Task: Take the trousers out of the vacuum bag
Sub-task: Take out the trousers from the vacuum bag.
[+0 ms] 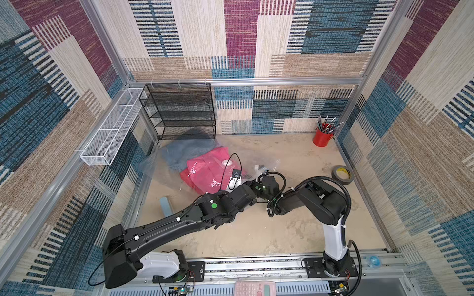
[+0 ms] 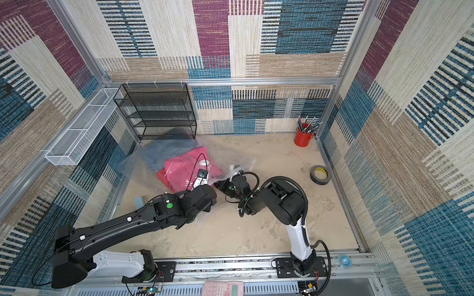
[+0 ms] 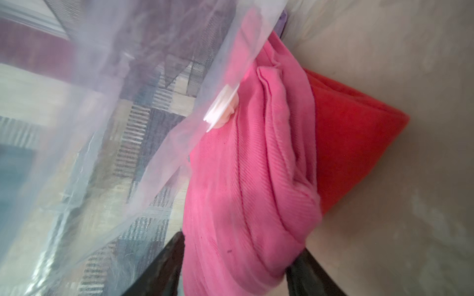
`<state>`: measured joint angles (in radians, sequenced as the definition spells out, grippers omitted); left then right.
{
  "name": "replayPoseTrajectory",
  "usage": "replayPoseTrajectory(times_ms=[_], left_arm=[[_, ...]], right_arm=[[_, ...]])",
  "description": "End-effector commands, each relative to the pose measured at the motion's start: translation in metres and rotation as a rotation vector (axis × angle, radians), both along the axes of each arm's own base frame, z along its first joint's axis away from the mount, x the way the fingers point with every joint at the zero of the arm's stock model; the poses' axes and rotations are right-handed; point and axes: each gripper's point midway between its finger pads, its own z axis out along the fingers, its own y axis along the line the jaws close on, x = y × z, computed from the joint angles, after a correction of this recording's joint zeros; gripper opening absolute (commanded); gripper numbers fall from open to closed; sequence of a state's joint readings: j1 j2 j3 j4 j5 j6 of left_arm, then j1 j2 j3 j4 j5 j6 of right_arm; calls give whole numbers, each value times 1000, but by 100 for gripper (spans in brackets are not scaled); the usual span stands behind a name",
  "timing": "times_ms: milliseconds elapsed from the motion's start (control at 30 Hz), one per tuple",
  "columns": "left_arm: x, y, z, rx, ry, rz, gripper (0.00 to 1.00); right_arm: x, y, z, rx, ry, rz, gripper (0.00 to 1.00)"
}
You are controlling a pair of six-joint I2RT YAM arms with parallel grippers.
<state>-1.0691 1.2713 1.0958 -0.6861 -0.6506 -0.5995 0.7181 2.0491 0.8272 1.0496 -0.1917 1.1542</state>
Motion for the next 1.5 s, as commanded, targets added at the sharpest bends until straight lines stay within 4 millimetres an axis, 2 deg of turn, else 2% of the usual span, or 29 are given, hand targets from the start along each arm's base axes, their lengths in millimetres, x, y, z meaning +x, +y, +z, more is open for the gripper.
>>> replayPoseTrajectory(times_ms=[0,167,367,500,700,833,1033,1067,1167,1233,1300,1367,1467], left_arm=[[0,3,2,0,-5,4,0],[-1,4,3,-6,-6,5,0],[-2,4,2,-10,-5,4,0],[-1,4,2,-11,-8,4,0],[-2,4,2,-9,-3,2,0],[-3,5,1,-12,-2,3,0],[-2,4,2,-18,-3,4,0],[-2,4,2,-18,-3,4,0],[-2,5,3,-15,-4,5,0],[-2,5,3,-15,-4,4,0],[-2,4,2,-15,-2,3,0],[-3,4,2,-17,-1,2,0],[-3,5,3,-15,-2,5,0]], right_arm=[[-3,8,-8,38,39,32,66],[-1,6,-24,4,77,13,69],[1,9,3,3,-2,27,61],[5,16,13,25,-25,44,61],[12,27,2,38,12,59,65],[11,26,-10,29,39,58,66],[17,36,-4,27,4,83,65],[18,37,-5,26,7,83,62],[18,36,-2,28,-4,77,39],[19,30,3,-1,-30,57,20],[20,23,9,-53,-57,26,7],[23,13,16,-96,-82,-10,0],[26,2,28,-159,-112,-43,0]])
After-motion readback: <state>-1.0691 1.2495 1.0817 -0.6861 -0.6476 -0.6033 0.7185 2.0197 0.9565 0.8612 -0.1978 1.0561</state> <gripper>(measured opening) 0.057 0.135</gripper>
